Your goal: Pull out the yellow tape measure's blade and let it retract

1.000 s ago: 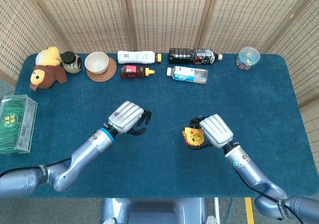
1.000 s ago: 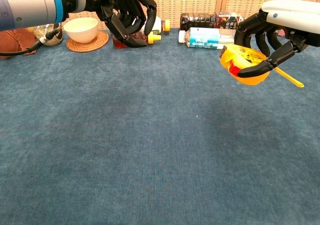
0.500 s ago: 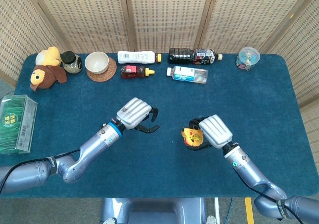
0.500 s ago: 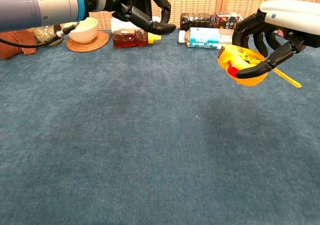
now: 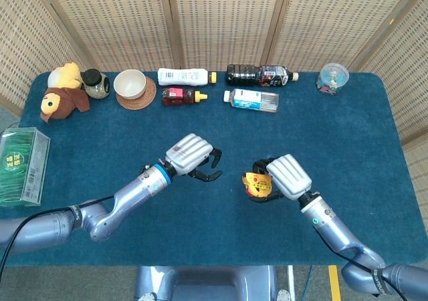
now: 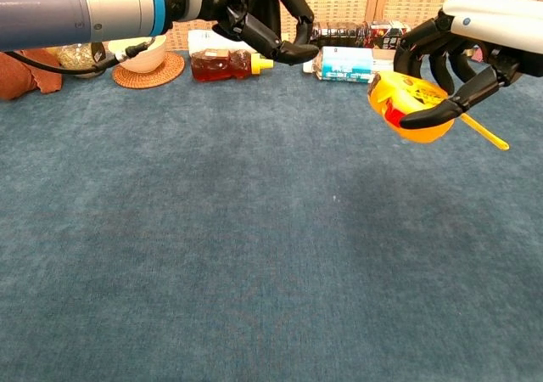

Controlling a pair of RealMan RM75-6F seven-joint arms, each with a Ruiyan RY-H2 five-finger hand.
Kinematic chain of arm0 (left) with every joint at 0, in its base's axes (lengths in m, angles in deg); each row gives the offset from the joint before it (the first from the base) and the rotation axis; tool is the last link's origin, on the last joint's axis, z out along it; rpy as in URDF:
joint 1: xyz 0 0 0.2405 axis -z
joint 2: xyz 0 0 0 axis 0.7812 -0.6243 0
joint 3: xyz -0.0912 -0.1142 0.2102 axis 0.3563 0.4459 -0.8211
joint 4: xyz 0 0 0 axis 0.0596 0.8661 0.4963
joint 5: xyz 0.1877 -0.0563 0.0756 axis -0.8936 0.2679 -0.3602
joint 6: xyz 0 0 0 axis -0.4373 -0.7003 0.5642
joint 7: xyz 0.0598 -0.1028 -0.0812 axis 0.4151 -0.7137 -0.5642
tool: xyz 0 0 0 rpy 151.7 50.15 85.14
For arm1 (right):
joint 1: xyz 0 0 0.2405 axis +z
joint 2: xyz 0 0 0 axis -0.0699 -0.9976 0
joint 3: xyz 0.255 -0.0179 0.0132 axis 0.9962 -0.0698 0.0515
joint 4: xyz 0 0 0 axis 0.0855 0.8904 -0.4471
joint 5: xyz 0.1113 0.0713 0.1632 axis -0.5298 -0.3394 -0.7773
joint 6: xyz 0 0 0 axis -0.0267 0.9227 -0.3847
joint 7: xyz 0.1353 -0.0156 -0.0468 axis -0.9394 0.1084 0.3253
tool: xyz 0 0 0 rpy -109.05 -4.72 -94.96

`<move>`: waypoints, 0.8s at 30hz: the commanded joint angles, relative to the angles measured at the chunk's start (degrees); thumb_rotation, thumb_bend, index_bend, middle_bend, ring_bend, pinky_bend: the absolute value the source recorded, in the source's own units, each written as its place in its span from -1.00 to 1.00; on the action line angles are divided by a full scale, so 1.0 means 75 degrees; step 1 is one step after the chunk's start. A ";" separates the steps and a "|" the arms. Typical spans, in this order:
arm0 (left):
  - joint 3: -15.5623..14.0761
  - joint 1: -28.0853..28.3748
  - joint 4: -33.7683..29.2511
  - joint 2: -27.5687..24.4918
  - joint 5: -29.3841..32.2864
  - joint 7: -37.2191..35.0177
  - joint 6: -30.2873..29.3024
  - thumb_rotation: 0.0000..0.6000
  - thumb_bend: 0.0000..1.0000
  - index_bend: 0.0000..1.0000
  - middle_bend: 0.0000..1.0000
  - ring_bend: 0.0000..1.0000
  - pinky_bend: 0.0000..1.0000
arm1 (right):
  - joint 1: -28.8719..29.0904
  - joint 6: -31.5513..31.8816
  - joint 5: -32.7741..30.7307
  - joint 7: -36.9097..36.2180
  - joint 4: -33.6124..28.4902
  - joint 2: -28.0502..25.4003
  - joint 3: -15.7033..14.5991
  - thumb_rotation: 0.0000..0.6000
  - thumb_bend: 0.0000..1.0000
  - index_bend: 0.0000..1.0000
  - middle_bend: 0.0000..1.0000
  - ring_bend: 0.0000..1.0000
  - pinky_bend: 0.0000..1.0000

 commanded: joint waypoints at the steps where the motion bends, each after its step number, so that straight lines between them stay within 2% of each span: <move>1: -0.0018 0.0073 0.0060 0.0039 -0.0152 -0.0155 0.0013 0.39 -0.28 0.14 1.00 1.00 0.85 | -0.0003 0.0001 -0.0016 -0.0076 -0.0024 -0.0033 0.0025 0.27 -0.65 0.16 0.22 0.25 0.36; 9: -0.0069 0.0182 0.0205 0.0128 -0.0410 -0.0581 0.0030 0.50 -0.28 0.13 1.00 1.00 0.83 | -0.0015 0.0011 -0.0010 -0.0259 -0.0043 -0.0077 0.0047 0.28 -0.65 0.16 0.22 0.25 0.35; 11: -0.0067 0.0204 0.0247 0.0146 -0.0447 -0.0678 0.0032 0.51 -0.28 0.05 1.00 1.00 0.82 | -0.0017 0.0023 0.0017 -0.0328 -0.0060 -0.0085 0.0046 0.27 -0.65 0.16 0.22 0.25 0.35; 14: -0.0051 0.0246 0.0300 0.0173 -0.0512 -0.0882 0.0044 0.51 -0.28 -0.06 1.00 1.00 0.81 | -0.0020 0.0074 0.0106 -0.0458 -0.0066 -0.0098 0.0045 0.28 -0.65 0.16 0.22 0.25 0.34; 24: -0.0154 0.0299 0.0260 0.0087 -0.0690 -0.1315 0.0118 0.47 -0.30 -0.10 1.00 1.00 0.80 | -0.0006 0.0450 0.0726 -0.0813 0.0457 0.0190 -0.0067 0.28 -0.65 0.16 0.22 0.25 0.32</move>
